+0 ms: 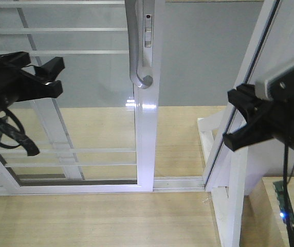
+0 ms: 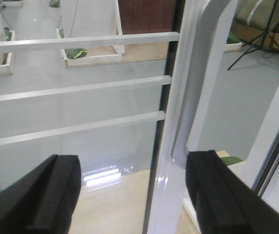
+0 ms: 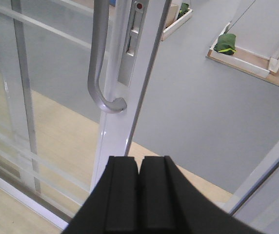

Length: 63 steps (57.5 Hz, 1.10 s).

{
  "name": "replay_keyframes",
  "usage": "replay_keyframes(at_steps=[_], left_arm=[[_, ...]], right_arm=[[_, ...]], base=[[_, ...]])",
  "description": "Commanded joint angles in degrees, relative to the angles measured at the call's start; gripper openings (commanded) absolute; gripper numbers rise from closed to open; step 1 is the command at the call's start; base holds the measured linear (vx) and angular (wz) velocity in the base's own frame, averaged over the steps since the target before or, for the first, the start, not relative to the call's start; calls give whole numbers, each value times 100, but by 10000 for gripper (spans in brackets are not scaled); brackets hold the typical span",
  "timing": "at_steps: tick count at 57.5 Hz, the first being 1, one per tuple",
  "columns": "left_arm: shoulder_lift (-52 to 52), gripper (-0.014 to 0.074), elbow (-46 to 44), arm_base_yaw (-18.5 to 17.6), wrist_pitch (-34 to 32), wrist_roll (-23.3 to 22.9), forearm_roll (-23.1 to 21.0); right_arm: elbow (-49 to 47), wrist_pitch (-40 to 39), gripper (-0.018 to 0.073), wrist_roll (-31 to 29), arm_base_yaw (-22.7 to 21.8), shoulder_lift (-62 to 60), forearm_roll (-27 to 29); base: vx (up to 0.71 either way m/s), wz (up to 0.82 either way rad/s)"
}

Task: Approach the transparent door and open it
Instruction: 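Release the handle with the right gripper and grasp it with the left gripper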

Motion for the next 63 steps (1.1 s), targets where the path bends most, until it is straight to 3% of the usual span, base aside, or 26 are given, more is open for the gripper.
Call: replay_keyframes(at_steps=[1,22,63], left_arm=[[372,566,-421,-243,-890,-108,-12],[2368,566,-2256,-628,-886,-82,-6],[4051,537,-4729,-600,-68,-66,-12]], right_arm=[[204,-535,-4,-17,-31,-547,-4],[482,-352,-4,-88,-31,-1001,-45],[482,-370,-4,-210,-31,-355,-45]], base=[[0,0],[0,0],[0,0]])
